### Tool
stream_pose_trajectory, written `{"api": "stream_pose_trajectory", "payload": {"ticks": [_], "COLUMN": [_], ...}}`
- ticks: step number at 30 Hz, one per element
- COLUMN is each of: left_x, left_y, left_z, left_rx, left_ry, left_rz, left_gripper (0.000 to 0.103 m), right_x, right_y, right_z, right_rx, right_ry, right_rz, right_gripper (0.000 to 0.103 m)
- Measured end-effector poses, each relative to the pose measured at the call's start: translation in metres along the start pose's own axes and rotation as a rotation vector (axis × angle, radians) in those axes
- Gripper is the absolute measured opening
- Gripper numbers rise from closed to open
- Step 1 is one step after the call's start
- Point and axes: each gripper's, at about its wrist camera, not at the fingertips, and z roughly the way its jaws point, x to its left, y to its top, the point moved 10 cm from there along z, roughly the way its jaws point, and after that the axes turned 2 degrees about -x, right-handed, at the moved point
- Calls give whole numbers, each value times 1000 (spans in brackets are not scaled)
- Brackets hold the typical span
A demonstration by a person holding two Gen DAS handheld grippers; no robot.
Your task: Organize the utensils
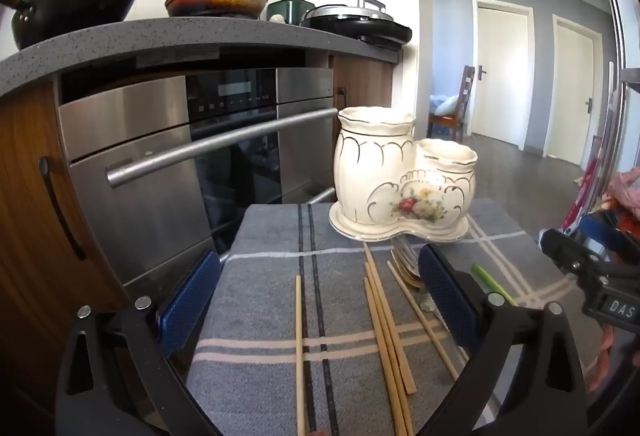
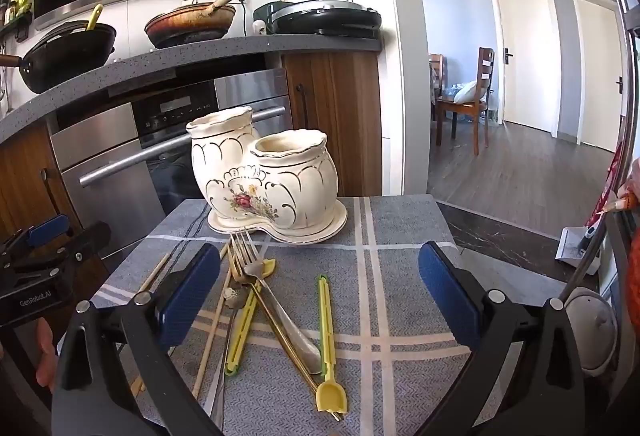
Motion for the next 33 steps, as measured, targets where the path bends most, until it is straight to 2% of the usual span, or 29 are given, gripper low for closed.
{"api": "stream_pose_trajectory", "payload": {"ticks": [6, 10, 33], "left_x": [-4, -1, 1], "left_y": [3, 3, 2], "left_z": [-2, -7, -3], "left_rx": [-5, -19, -10], "left_ry": [-6, -13, -18], "left_rz": [-7, -24, -28], "left_gripper": [98, 98, 98], "right_x": [9, 1, 5], "right_y": [-1, 1, -3], "right_z": [6, 1, 2], "right_rx": [3, -7, -2], "right_ry": [2, 8, -3], "right_rz": [-16, -2, -23], "right_gripper": [98, 98, 98]}}
